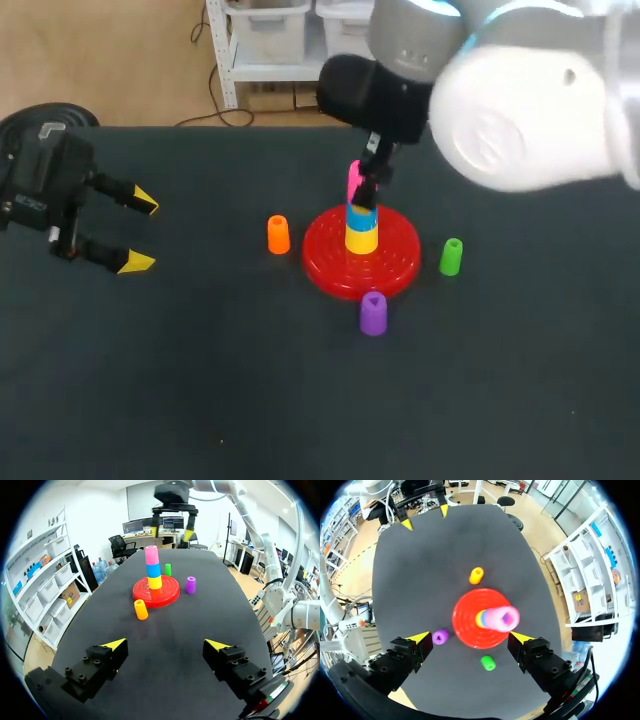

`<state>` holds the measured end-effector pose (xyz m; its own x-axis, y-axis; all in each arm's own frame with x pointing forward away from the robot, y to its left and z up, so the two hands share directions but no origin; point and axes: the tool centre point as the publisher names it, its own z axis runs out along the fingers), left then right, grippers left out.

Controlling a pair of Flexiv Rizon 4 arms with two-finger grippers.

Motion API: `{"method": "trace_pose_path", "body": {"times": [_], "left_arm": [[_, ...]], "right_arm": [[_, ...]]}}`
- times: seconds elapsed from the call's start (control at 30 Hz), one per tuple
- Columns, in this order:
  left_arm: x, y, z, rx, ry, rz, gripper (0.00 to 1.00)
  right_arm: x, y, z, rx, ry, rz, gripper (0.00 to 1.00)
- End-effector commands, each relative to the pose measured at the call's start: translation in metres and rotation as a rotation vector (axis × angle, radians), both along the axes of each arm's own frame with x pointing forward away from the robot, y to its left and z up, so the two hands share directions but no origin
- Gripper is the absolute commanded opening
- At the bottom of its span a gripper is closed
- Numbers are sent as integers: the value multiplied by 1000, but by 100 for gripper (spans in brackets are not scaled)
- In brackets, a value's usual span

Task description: Pick up and stack the cylinders on the red base in this order: pink,purple,orange,green

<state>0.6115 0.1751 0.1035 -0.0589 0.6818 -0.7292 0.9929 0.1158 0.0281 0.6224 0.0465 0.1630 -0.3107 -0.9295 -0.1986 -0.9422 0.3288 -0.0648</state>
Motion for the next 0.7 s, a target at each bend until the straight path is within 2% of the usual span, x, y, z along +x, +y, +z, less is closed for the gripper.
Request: {"method": "trace_pose_path", "body": {"times": [0.03,0.23,0.7], "left_arm": [[0,1,-1,-3,-4,0,100],[0,1,-1,-3,-4,0,100],[0,1,-1,-3,-4,0,100]], "right_arm": [[-25,-1,-17,20,-29,-27,100],[-47,11,-43,45,31,-35,100],[-70,5,-91,-42,107,-67,100]]}}
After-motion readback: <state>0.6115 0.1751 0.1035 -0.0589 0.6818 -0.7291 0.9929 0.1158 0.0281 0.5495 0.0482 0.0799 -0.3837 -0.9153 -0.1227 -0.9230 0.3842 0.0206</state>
